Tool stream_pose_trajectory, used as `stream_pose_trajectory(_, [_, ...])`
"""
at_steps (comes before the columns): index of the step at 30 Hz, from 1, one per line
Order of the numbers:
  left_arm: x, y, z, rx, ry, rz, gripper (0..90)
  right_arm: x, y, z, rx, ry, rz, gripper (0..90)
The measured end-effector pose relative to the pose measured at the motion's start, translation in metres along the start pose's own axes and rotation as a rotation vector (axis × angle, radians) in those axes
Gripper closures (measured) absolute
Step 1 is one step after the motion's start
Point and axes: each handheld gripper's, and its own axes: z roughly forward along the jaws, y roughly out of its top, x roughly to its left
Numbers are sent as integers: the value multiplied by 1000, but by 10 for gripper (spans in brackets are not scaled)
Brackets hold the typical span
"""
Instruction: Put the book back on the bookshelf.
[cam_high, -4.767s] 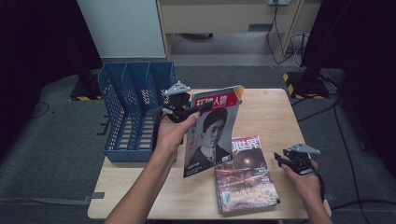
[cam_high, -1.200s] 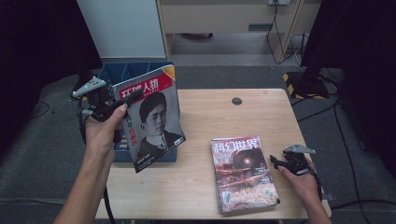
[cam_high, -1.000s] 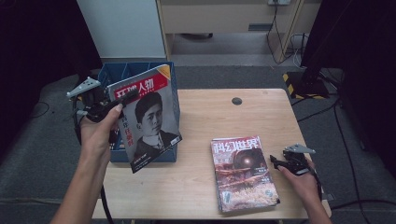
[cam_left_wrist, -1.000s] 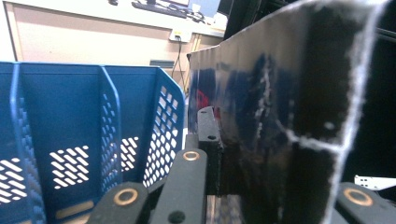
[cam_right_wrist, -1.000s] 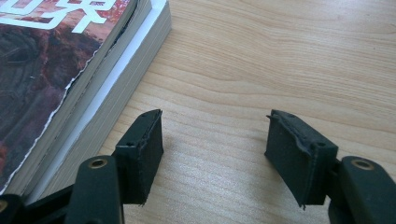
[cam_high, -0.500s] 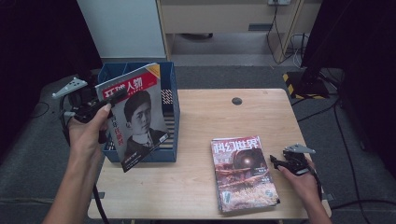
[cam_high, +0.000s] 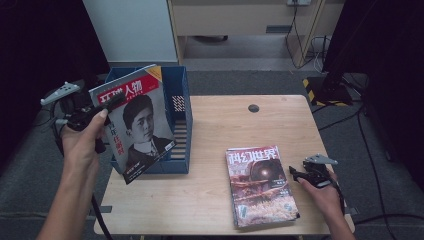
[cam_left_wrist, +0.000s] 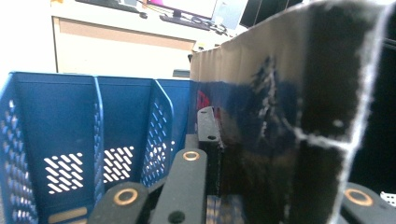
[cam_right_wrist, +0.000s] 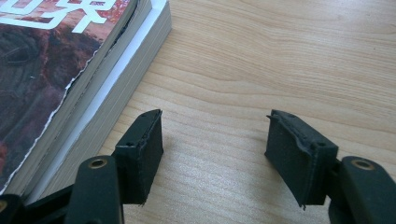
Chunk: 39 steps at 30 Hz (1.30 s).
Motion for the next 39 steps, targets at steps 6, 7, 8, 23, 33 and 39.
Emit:
stream_pose_trajectory(6, [7,0,-4,-7,12,-12,859,0,0,0,0,0,1,362])
stream_pose_trajectory(7, [9,0,-4,-8,15,-15,859,0,0,0,0,0,1,362])
stream_pose_trajectory(8, [10,0,-5,-9,17,-16,859,0,0,0,0,0,1,362])
stream_pose_trajectory(23, [21,3,-15,-24,43,-22,859,0,0,0,1,2,2,360])
stream_pose_trajectory(33, [25,5,-21,-31,54,-24,859,0,0,0,2,3,1,359])
stream_pose_trajectory(39, [26,6,-23,-36,58,-26,859,0,0,0,2,3,1,359])
